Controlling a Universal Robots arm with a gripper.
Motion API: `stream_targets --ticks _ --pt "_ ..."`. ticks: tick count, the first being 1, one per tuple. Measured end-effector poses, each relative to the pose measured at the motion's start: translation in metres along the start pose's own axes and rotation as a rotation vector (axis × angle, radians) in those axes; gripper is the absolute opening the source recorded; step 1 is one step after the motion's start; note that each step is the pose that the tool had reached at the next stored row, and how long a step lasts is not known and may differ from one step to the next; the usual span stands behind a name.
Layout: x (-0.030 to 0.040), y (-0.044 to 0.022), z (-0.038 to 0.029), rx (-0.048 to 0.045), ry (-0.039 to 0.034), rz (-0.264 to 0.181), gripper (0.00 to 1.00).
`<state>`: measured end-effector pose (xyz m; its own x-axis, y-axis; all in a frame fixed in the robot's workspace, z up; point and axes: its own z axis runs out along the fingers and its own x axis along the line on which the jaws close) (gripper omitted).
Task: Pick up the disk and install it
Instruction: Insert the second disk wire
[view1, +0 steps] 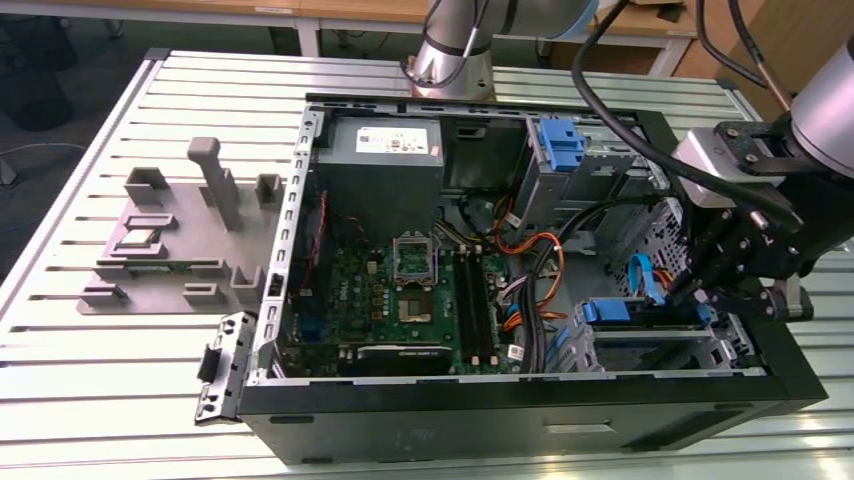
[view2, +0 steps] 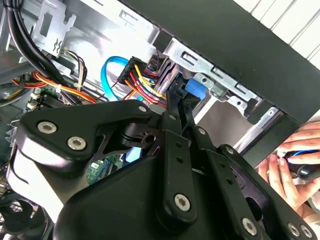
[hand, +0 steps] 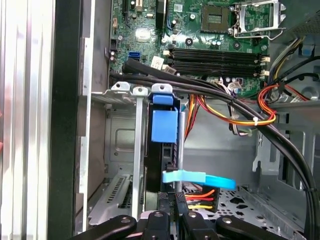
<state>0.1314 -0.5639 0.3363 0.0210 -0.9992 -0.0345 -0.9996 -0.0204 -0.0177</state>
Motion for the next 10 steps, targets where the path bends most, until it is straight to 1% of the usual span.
stream_targets --ticks 2,4,10 --pt "-0.0001 0.0033 0.0000 0.0025 0.0000 0.000 0.16" --pt "0.0000 0.0047 0.0001 0.0037 0.0000 0.000 0.16" --pt "-0.0001 0.0048 0.0013 0.0048 0.0012 0.000 0.16"
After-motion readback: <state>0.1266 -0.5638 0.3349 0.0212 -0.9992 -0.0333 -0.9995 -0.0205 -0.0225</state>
